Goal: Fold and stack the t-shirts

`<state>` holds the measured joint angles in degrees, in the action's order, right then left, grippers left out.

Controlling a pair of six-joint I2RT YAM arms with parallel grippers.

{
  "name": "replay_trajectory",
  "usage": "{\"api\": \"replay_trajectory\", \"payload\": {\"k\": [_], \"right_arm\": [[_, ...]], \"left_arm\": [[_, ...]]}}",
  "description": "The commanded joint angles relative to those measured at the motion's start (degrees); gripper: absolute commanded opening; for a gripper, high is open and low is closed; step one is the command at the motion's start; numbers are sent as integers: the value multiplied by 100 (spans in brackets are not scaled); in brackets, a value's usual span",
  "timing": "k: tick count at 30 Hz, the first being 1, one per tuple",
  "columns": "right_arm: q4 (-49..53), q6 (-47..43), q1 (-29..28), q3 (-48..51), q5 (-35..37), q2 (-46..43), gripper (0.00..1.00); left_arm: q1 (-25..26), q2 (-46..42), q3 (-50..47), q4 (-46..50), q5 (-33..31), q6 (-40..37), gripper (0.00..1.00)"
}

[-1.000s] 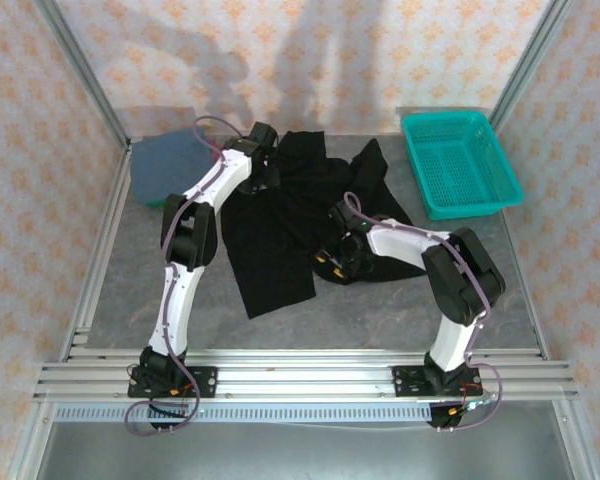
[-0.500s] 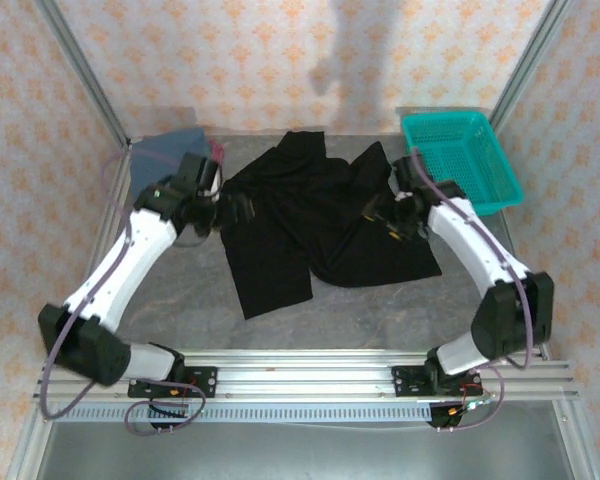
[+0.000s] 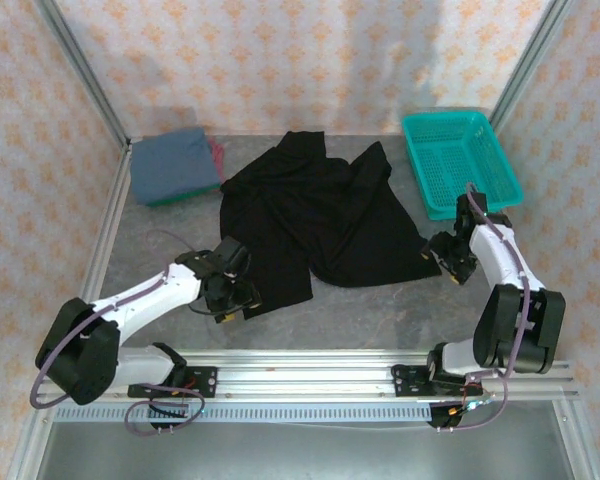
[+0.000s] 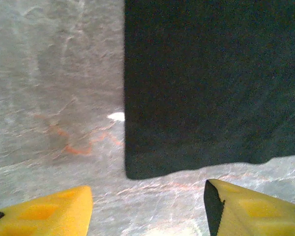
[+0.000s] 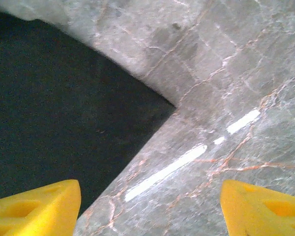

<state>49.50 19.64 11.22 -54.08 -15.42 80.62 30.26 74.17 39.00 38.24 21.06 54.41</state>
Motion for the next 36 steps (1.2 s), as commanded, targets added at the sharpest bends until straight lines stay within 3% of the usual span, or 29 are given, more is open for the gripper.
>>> {"api": "replay_trajectory", "payload": {"k": [1, 8, 12, 16, 21, 25, 28, 36], "right_arm": [[-281, -72, 190, 201, 84, 27, 75], [-854, 178, 264, 448, -23, 279, 72], [-1281, 309, 258, 597, -279, 499, 69], [-1632, 472, 261, 583, -436, 818, 64], [-2002, 785, 258, 493, -394, 1276, 49], [-1946, 1109, 259, 421, -49, 1465, 17], [-1836, 1287, 258, 495, 420, 1074, 1], [-754, 1666, 390, 644, 1203, -338, 0]], "left_arm": [[97, 292, -112, -910, 49, 430, 59], [181, 1310, -44, -1891, -173, 562, 36], [183, 1549, 113, -1409, -472, 290, 17], [32, 1180, -47, -814, -793, 184, 2], [-498, 137, -459, 27, -1128, 56, 0], [-1253, -933, -638, 854, -1343, -224, 0], [-1696, -1534, -705, 1339, -1436, -459, 0], [-1751, -1871, -592, 1723, -1784, -45, 0]]}}
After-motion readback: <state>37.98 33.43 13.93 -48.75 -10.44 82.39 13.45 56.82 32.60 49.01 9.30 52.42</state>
